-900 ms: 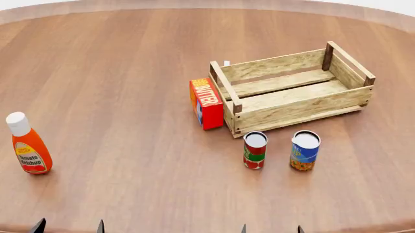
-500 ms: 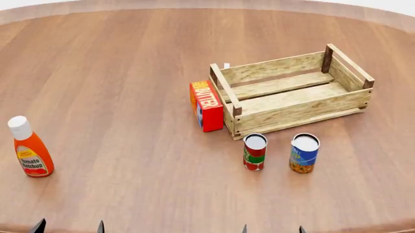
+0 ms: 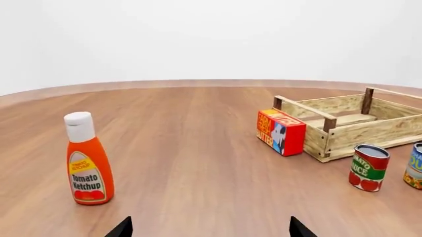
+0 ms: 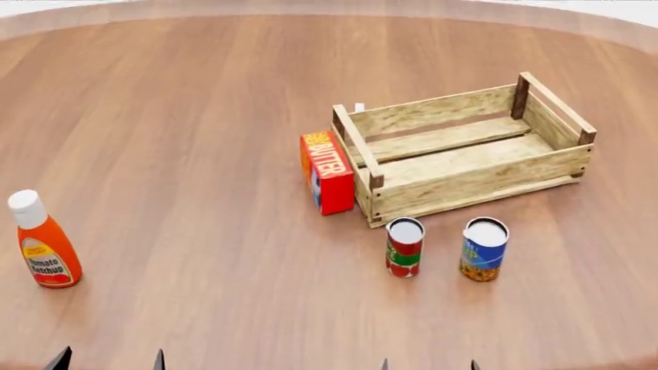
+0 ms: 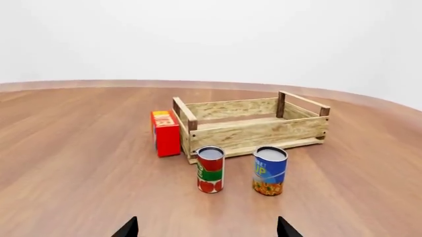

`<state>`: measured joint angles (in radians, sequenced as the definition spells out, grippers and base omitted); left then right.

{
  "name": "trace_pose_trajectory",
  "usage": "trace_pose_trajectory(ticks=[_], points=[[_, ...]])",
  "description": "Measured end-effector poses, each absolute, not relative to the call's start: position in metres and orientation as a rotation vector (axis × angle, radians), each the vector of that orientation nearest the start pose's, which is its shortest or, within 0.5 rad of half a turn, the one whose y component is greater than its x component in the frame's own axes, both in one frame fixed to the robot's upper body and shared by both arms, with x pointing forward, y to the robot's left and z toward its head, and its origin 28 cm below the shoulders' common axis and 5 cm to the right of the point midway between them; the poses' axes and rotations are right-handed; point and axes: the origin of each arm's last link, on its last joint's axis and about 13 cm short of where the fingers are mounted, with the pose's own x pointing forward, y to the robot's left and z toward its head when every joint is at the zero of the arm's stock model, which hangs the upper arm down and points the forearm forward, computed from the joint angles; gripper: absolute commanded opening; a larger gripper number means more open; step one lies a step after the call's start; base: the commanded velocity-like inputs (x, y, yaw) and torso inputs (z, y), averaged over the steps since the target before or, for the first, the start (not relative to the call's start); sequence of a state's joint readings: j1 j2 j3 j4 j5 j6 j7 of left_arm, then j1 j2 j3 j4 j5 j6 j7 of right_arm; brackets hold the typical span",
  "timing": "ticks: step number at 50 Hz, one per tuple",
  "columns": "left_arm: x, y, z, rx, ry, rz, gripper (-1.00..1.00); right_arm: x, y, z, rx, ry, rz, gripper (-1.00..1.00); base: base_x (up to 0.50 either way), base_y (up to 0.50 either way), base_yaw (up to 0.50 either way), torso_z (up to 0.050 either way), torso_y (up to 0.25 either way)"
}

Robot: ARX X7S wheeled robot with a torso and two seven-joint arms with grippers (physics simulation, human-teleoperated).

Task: Pick up the tomato sauce, and put it in the wooden tray.

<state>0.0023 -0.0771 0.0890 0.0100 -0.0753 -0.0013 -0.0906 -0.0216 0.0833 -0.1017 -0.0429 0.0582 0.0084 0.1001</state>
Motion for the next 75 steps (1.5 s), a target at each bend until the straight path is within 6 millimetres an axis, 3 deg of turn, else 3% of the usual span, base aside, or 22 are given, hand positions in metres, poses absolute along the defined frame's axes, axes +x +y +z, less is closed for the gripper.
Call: trace_pose_trajectory(ticks=[68,75], points=[[0.2096,0.2051,0.0141,0.003,-0.002,0.000,1.00,0.2028,-0.0938,0.0175,-0.029,-0.015,0.022,1.00,0.50,0.00,0.00,0.000,0.000],[0.2102,0.2055,0.0144,0.003,-0.004,-0.001,1.00,0.2030,-0.0941,0.0182,-0.021,-0.020,0.013,1.00,0.00,0.00,0.00,0.000,0.000]])
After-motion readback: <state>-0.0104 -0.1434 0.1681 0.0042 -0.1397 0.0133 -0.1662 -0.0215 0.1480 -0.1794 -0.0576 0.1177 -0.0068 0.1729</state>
